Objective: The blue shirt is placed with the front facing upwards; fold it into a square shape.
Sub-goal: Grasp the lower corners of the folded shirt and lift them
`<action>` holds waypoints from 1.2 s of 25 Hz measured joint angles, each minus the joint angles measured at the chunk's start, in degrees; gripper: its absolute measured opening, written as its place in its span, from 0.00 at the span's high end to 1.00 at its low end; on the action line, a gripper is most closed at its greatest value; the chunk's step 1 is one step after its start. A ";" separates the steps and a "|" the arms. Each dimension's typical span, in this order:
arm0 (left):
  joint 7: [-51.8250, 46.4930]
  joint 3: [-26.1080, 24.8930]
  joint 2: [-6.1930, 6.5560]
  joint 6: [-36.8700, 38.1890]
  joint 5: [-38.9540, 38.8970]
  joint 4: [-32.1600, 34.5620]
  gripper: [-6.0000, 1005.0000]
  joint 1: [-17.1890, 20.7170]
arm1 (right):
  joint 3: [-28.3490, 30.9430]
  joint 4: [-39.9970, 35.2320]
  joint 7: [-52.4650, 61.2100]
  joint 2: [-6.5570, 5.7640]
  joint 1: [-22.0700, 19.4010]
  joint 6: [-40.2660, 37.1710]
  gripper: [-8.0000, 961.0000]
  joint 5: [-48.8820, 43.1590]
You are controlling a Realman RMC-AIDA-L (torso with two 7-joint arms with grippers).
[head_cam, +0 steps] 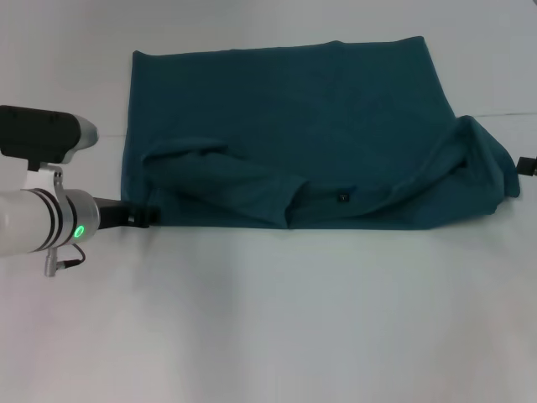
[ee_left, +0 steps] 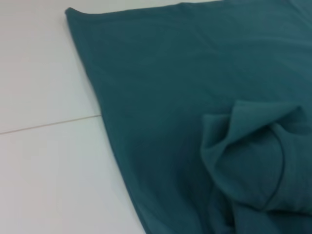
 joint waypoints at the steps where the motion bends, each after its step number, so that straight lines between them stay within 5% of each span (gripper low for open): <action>1: 0.17 0.23 -0.02 -0.02 0.00 0.08 0.41 -0.01 | 0.00 0.10 0.08 0.00 0.20 0.05 0.20 -0.40; 5: 0.83 1.24 -0.10 -0.11 0.00 0.18 0.46 -0.04 | 0.03 0.31 0.30 0.00 0.87 0.33 0.21 -1.16; 16: 1.27 1.24 -0.14 -1.85 -0.03 0.53 0.87 -0.30 | 0.03 0.31 0.96 0.00 1.63 0.37 0.26 -1.28; 21: 0.82 0.85 -0.49 1.27 -0.34 -1.64 0.96 0.43 | 0.38 -0.12 1.23 -0.11 1.12 -0.29 0.26 -1.25; 30: 0.32 0.64 -1.63 9.27 -1.66 -10.77 0.96 4.41 | 0.53 -0.31 0.59 -2.67 -1.52 -4.43 0.27 -5.24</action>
